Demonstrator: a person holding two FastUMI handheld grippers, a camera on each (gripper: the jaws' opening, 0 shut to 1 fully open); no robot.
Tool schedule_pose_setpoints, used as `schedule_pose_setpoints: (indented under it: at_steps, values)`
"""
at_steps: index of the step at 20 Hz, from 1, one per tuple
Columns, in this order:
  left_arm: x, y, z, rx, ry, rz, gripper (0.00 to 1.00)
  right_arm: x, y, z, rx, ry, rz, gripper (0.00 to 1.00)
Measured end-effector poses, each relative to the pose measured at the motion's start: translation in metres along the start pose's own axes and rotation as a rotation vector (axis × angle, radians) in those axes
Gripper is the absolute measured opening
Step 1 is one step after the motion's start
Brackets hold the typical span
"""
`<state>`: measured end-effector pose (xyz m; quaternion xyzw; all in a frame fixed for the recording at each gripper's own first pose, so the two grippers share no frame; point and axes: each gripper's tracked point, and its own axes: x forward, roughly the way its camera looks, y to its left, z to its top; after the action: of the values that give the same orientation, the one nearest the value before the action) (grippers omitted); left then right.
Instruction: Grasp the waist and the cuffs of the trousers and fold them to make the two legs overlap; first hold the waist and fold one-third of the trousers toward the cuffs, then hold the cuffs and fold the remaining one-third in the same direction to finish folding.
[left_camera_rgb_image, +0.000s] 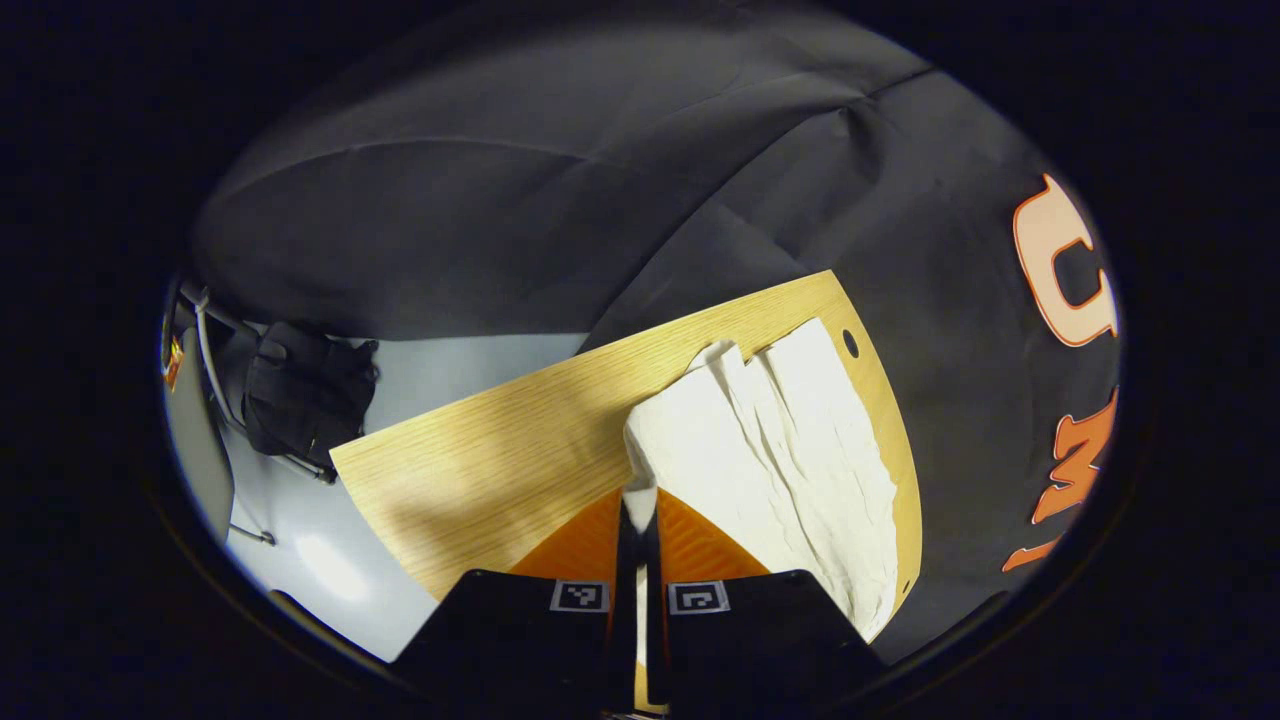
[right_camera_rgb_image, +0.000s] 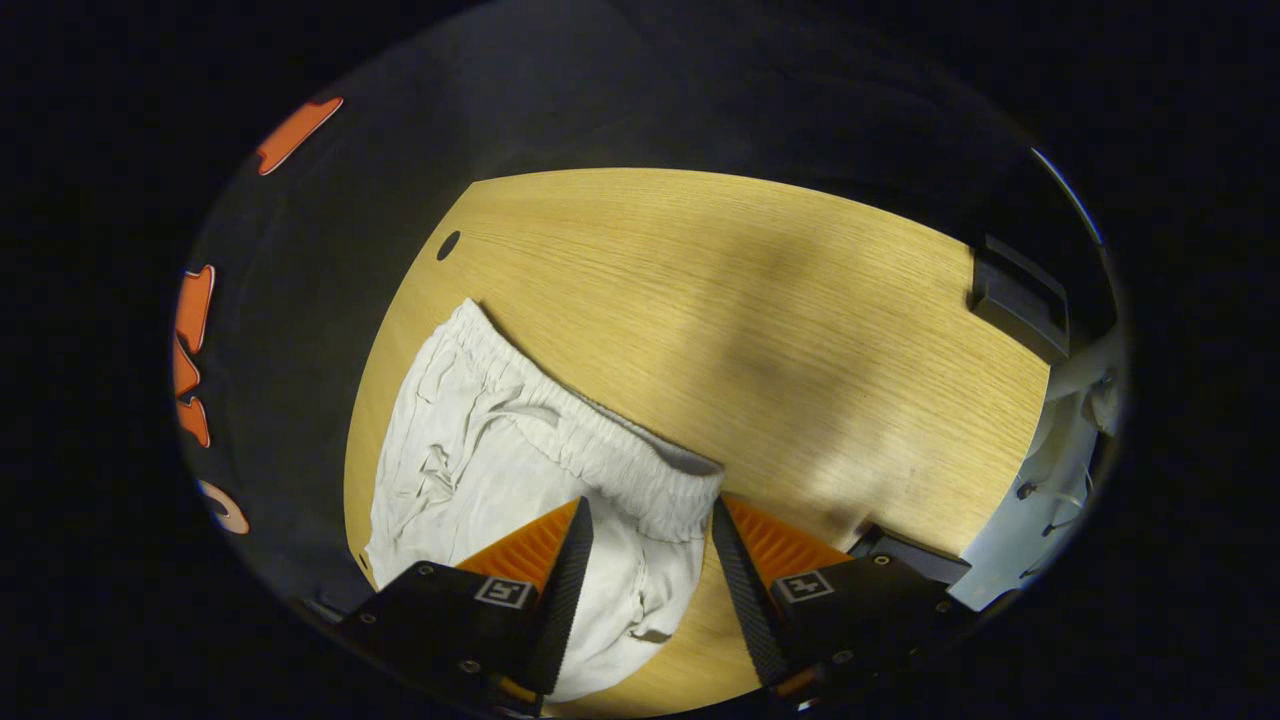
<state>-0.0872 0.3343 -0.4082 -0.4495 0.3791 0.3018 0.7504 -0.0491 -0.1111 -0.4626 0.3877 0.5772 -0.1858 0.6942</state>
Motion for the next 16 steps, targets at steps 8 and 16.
schedule_pose_setpoints:
  at_steps: [8, 16]
  values:
    - [-0.012, -0.030, 0.014, 0.006, -0.026, -0.048, 0.08, -0.010, 0.010, 0.009, 0.156, 0.008, 0.079, 0.06]
    - [-0.011, -0.072, 0.046, 0.075, -0.027, -0.078, 0.08, -0.035, 0.058, 0.029, 0.128, 0.042, 0.147, 0.05]
